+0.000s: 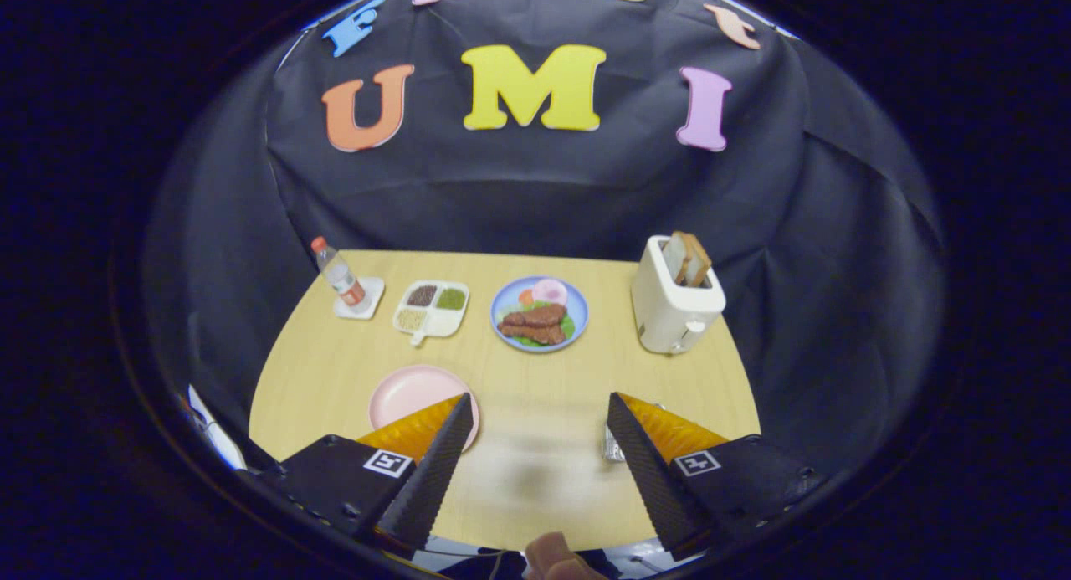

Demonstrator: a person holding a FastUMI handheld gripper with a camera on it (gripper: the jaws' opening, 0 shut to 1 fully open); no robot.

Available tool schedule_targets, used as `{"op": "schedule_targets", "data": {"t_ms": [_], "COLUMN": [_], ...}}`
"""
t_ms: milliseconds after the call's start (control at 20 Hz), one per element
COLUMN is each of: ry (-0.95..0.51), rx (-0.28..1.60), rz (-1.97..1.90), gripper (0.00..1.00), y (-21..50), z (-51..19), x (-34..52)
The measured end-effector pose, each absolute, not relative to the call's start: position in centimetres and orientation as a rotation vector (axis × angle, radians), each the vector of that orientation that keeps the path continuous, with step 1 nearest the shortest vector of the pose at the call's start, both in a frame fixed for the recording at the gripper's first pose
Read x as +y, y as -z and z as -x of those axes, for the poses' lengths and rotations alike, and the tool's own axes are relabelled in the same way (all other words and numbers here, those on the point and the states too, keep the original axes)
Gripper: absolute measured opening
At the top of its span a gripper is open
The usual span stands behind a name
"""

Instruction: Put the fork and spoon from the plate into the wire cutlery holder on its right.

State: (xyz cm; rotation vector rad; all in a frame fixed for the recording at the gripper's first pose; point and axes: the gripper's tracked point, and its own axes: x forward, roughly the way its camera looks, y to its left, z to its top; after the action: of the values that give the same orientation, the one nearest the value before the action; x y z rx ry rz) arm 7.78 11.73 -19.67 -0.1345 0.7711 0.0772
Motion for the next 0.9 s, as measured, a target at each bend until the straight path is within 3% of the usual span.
{"op": "schedule_targets", "data": {"t_ms": [350, 550, 900], "ry": [-0.114, -0.126, -0.074], "rx": [0.295, 0.185, 0.053], "rz": [0.028, -0.035, 0.0], "gripper": [0.96, 0.96, 0.96], "y": [8.2, 4.0, 3.1], "z": [-5.8, -3.4, -1.3], "x": [16.2, 16.9, 17.5]}}
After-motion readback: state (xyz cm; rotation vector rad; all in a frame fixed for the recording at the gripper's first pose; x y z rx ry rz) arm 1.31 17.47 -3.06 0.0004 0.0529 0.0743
